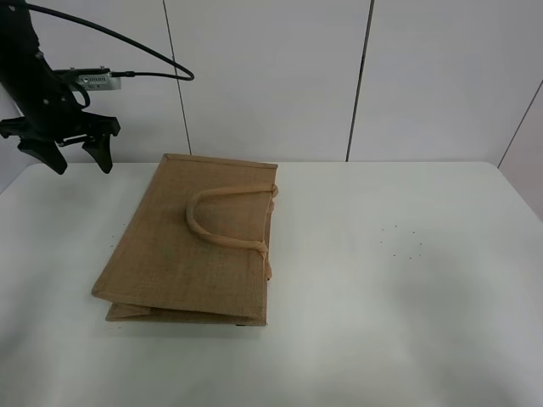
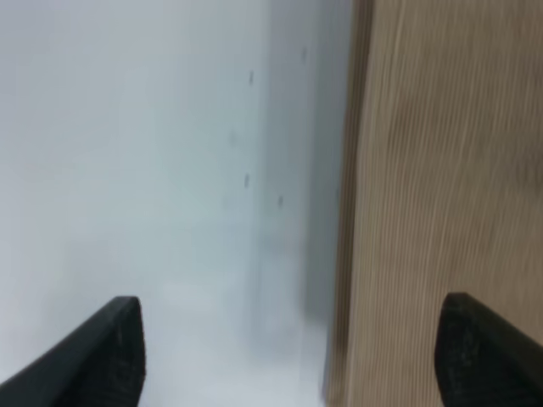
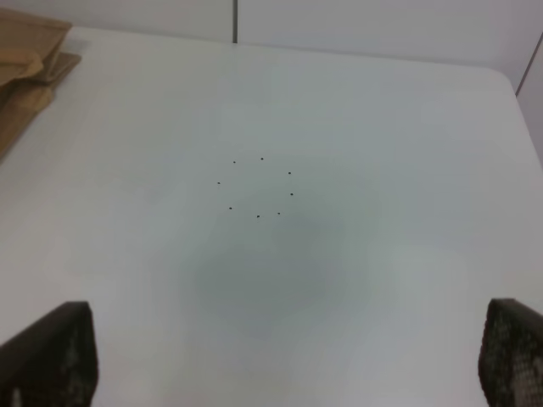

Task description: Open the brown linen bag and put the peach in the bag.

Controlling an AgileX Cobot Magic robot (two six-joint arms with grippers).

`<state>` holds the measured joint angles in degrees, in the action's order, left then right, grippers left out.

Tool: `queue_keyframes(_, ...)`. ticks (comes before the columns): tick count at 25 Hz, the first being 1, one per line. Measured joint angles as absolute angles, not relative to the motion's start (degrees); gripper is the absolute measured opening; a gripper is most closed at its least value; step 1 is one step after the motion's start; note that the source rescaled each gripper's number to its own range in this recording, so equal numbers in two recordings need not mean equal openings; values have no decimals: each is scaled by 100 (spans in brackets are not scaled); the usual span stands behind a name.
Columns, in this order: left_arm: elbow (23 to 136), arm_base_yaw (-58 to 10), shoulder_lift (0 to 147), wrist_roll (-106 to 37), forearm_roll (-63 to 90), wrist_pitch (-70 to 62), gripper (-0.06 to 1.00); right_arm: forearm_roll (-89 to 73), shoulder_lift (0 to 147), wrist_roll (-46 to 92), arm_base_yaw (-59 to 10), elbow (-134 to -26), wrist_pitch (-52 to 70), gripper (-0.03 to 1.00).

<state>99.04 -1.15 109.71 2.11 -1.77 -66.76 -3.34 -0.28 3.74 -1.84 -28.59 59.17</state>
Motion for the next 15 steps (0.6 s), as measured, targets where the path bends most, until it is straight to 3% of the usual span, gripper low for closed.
queue_keyframes(15, 4971, -115, 6652, 211, -264, -6665, 98, -334, -33, 369, -184, -2859, 5917, 100)
